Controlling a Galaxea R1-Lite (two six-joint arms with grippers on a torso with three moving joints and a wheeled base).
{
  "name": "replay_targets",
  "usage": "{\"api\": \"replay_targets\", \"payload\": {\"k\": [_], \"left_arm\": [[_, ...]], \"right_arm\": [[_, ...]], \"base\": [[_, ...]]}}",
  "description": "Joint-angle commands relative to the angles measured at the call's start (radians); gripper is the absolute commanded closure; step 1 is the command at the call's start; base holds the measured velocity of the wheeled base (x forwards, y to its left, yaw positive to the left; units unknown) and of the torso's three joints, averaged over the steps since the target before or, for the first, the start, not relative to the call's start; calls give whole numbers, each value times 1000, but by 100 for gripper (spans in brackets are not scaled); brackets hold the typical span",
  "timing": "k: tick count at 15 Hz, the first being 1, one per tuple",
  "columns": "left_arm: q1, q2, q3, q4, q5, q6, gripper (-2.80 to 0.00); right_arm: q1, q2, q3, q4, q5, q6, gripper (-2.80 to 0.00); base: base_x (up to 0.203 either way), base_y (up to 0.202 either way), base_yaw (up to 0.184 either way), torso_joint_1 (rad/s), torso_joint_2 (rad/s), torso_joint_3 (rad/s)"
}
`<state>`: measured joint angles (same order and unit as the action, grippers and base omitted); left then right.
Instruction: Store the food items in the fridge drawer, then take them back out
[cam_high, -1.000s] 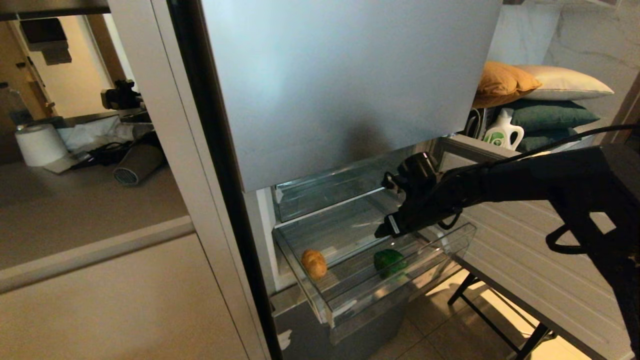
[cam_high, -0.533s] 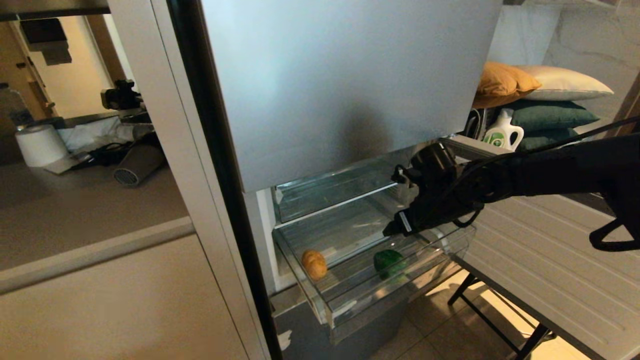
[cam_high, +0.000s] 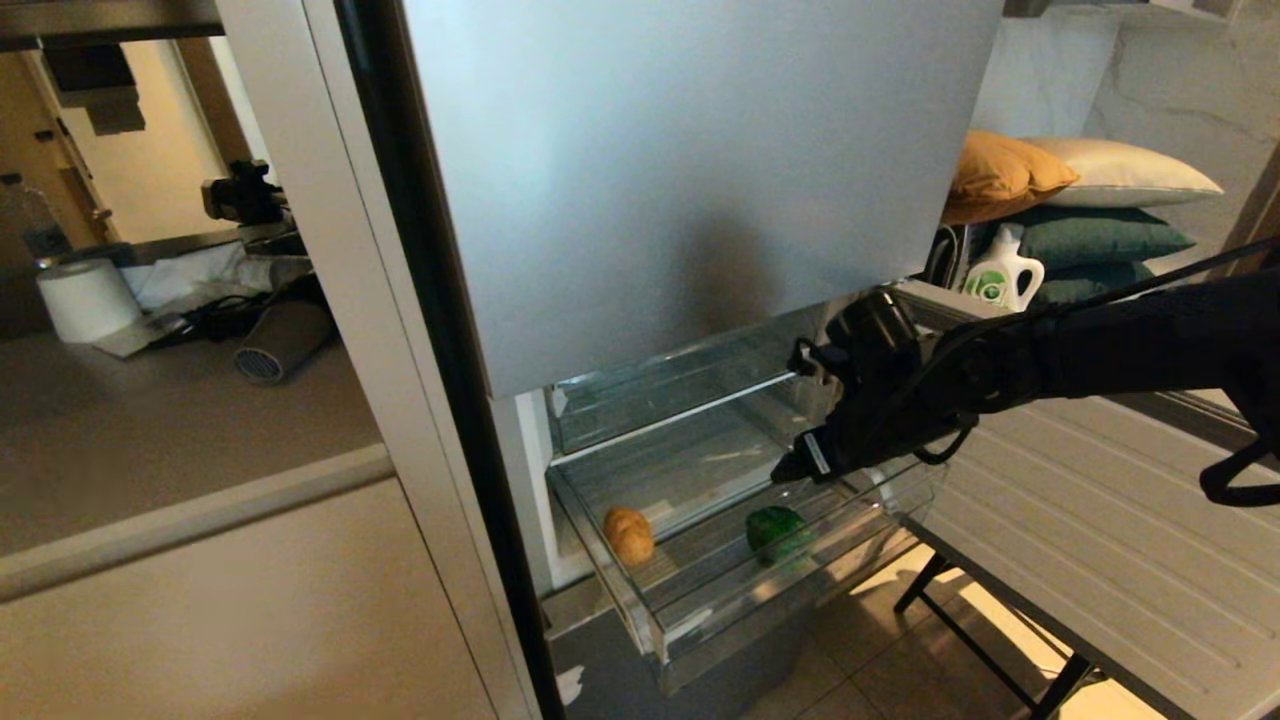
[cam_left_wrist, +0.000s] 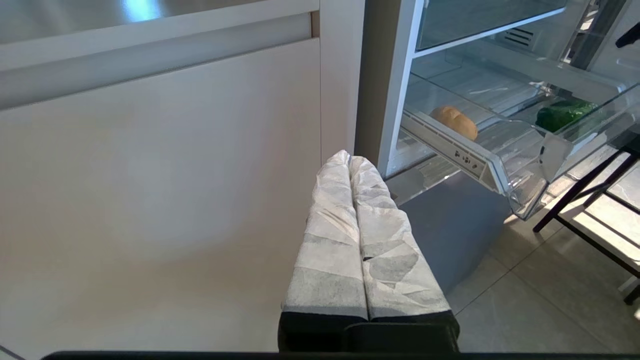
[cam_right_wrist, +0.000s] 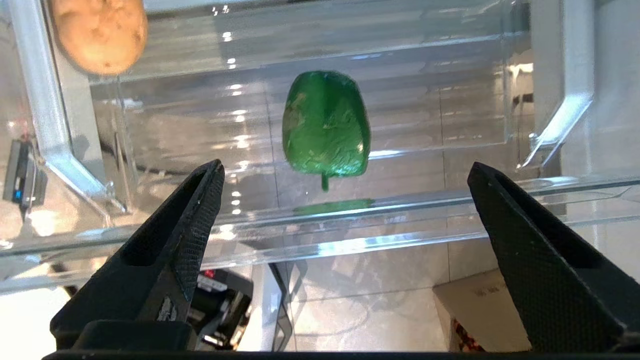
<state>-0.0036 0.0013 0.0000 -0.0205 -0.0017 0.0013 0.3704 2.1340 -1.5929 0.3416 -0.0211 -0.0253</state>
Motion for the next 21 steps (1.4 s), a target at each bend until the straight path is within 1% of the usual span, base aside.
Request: {"api": "replay_targets", "payload": {"k": [1,8,13,21], "left_arm": [[1,0,11,-1,0,0,0],[1,0,11,-1,0,0,0],[1,0,11,-1,0,0,0],[1,0,11,-1,0,-1,0]], "right_arm": [[2,1,10,2,0,-1,-280],[2,28,22,-1,0,-7,-280],[2,125,-21,-4,-2,-3,-280],[2,203,-59,-4,0,-3,-280]], "base": [[0,0,0,90,-173,-90],[0,0,0,67,-132,-71],[0,0,0,67,-131,-73],[0,0,0,62,-123,-64]]}}
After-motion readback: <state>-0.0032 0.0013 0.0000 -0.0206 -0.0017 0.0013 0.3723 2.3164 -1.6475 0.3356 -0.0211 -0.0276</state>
